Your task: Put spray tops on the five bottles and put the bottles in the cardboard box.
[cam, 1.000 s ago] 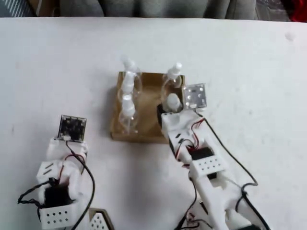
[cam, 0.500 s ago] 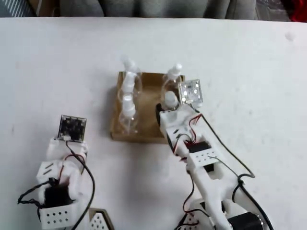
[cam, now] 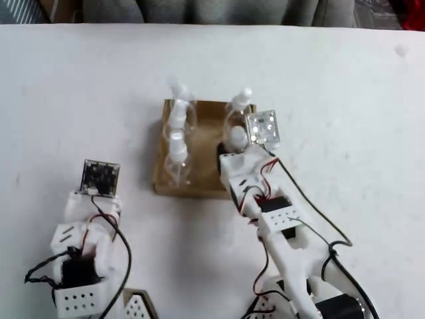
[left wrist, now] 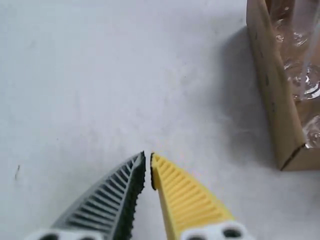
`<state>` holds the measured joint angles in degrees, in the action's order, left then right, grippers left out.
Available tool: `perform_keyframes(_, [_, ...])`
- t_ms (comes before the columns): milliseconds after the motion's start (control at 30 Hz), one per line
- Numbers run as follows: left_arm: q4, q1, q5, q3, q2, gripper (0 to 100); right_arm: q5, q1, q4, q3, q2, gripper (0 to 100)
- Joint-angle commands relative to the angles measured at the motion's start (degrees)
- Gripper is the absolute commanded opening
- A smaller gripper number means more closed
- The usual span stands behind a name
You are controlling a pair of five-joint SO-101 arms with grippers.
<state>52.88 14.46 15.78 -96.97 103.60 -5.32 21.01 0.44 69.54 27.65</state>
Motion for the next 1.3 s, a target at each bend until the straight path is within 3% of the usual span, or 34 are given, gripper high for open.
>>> perform_keyframes(0, [0.3,0.7,0.5,0.0,0.9,2,0.4,-0.2,-0.1,-0.2,-0.4,22.5])
perform_keyframes(567, [0.3,0.7,0.5,0.0,0.9,2,0.8,1.7,0.0,-0.2,-0.5,23.4])
perform_keyframes(800, [0.4,0.7,0.5,0.0,0.9,2,0.8,1.7,0.3,-0.2,-0.5,39.2])
perform_keyframes(1267, [0.4,0.7,0.5,0.0,0.9,2,0.8,1.7,-0.1,-1.8,0.2,39.5])
